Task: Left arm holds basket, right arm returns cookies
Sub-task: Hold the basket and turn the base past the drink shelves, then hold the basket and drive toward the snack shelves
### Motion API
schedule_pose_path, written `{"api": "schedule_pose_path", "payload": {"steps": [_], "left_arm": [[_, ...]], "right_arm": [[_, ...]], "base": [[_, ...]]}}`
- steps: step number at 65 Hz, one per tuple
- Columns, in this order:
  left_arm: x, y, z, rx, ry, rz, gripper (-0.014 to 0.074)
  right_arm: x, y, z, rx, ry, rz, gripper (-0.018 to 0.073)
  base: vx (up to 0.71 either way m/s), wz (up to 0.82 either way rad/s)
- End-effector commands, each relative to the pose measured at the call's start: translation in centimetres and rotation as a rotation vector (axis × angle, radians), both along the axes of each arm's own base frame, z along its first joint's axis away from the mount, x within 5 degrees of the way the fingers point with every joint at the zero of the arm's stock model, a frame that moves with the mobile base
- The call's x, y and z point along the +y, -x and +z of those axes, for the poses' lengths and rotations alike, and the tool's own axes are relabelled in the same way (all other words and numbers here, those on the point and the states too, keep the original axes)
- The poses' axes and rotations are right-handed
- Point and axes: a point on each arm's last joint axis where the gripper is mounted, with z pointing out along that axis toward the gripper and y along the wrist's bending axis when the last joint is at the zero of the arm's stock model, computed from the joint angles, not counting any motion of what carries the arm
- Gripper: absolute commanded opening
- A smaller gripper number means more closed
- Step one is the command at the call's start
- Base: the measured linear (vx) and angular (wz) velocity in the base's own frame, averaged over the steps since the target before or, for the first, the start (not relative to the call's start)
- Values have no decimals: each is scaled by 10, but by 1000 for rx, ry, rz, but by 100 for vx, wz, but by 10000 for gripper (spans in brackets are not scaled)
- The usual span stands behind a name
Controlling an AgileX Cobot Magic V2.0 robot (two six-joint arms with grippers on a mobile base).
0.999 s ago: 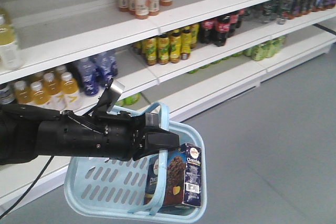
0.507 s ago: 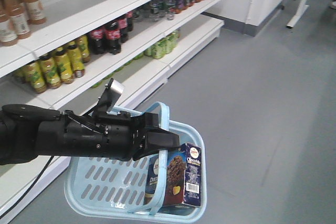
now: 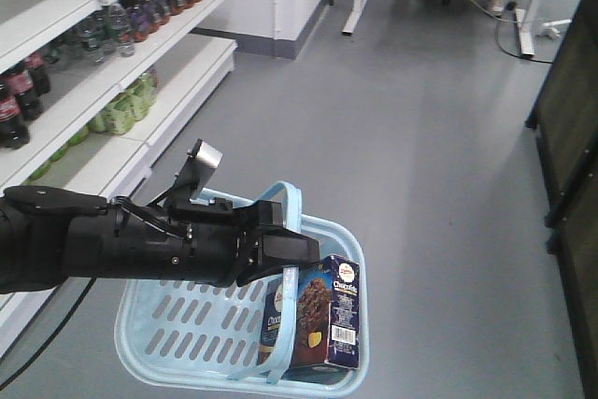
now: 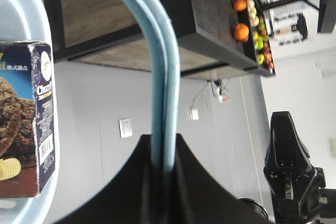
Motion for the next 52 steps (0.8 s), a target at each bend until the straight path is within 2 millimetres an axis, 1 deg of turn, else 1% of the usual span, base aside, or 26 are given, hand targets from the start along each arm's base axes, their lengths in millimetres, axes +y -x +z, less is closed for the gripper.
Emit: {"api": "schedule_pose_path", "payload": {"steps": [1, 31, 42, 52], "left_arm": [[-4, 3, 34, -39, 148, -4, -3], [-4, 3, 34, -39, 148, -4, -3], [-4, 3, 34, -39, 148, -4, -3], [-4, 3, 34, -39, 148, -4, -3]], "right_arm": [[0, 1, 1, -67, 15, -9, -6], [0, 1, 1, -67, 15, -9, -6], [0, 1, 1, -67, 15, -9, -6], [0, 1, 1, -67, 15, -9, -6]], "base": [[15, -60], [14, -50], [18, -32], [24, -15]]}}
